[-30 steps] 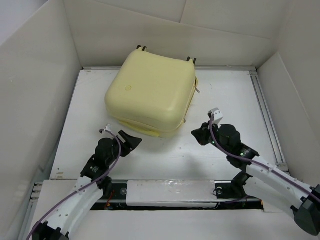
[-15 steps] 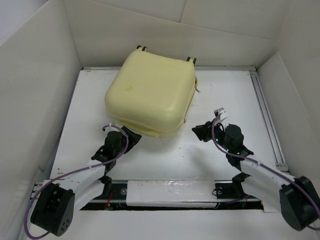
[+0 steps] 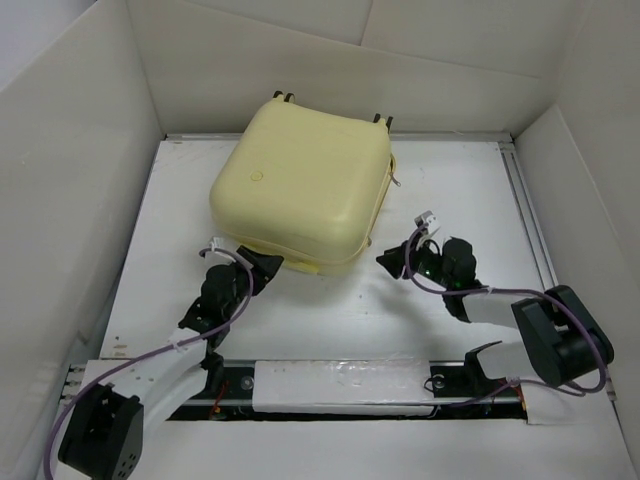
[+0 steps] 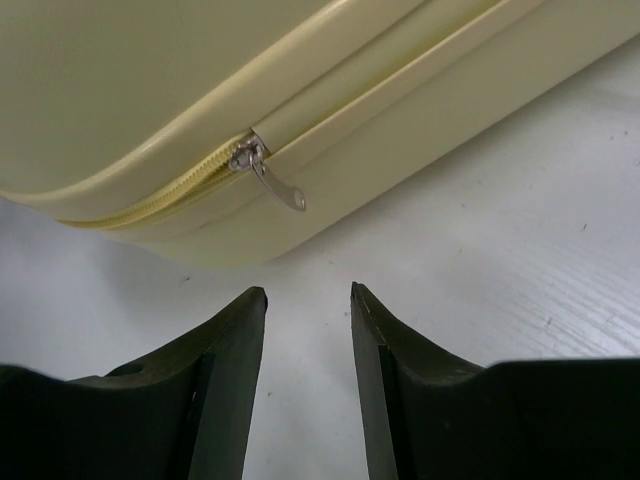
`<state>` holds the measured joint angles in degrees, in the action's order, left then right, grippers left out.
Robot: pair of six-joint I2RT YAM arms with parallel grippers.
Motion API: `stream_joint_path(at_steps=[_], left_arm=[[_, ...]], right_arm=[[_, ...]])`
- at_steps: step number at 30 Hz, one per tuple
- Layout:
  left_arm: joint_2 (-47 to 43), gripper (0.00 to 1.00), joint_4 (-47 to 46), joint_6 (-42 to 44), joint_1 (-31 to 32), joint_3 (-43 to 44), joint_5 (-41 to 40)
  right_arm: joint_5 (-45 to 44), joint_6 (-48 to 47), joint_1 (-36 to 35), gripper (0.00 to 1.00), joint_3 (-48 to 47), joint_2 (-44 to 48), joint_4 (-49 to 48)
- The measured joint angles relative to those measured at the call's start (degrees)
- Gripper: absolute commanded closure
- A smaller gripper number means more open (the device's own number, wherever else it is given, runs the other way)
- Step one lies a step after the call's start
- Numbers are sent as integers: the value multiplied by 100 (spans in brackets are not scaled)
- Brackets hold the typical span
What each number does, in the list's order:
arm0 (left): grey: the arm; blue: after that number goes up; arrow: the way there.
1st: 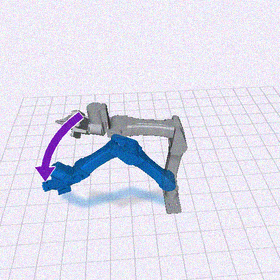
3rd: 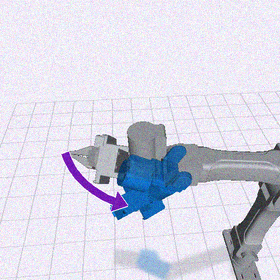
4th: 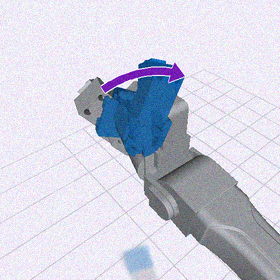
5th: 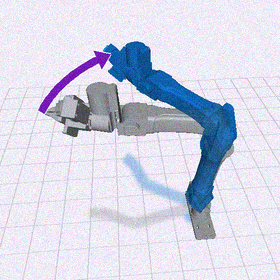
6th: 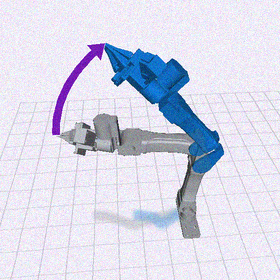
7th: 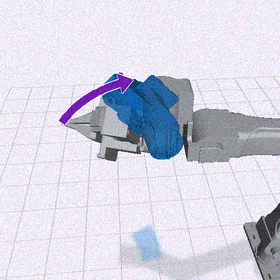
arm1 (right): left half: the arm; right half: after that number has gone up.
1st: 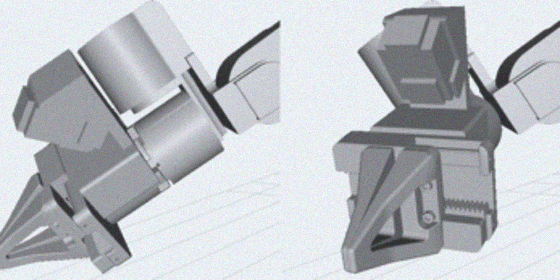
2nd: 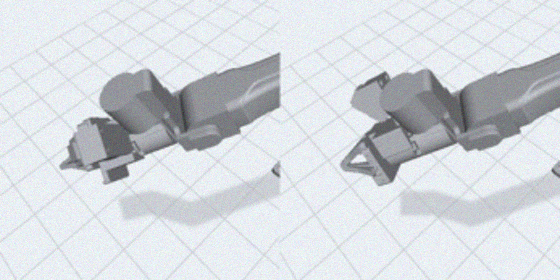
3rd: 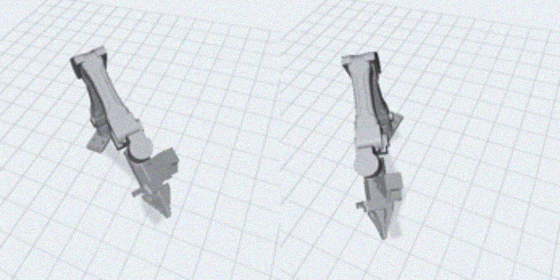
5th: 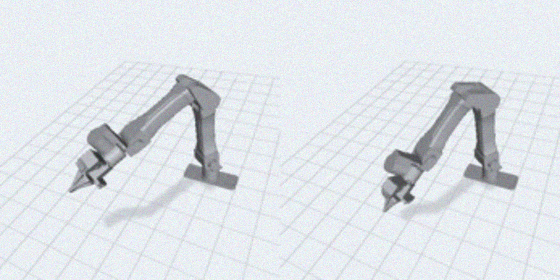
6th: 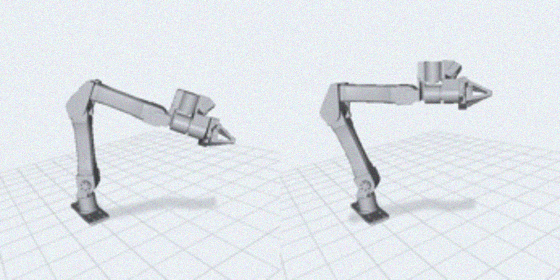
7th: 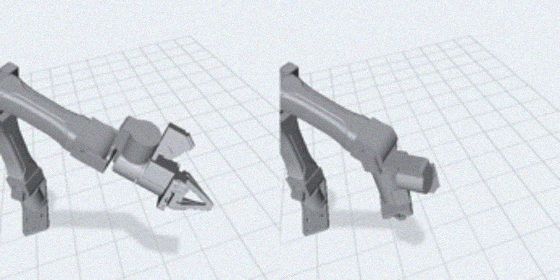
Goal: Pack the luggage
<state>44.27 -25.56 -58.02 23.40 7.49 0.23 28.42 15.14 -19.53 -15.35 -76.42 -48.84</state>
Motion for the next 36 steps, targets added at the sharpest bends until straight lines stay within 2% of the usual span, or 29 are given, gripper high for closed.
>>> stream_joint_path(at_steps=[3,8,15,21,25,28,34,36], left_arm=[[328,49,-20,2,0,55,-37],[929,51,-136,13,0,192,-24],[1040,51,-251,111,0,229,-15],[1043,56,-264,205,0,267,37],[1108,61,-293,260,2,328,111],[1143,70,-315,304,0,367,199],[1237,76,-422,393,-2,385,282],[1327,81,-514,389,-17,385,319]], right_arm=[[13,-79,0,54,-127,-153,-175],[122,-195,2,54,-337,-391,-398],[273,-446,-140,55,-726,-758,-431],[264,-584,-254,55,-848,-883,-431],[352,-634,-254,60,-966,-1025,-483],[433,-632,-269,70,-968,-1104,-619],[450,-640,-337,97,-968,-1172,-745],[407,-640,-348,100,-968,-1200,-796]])
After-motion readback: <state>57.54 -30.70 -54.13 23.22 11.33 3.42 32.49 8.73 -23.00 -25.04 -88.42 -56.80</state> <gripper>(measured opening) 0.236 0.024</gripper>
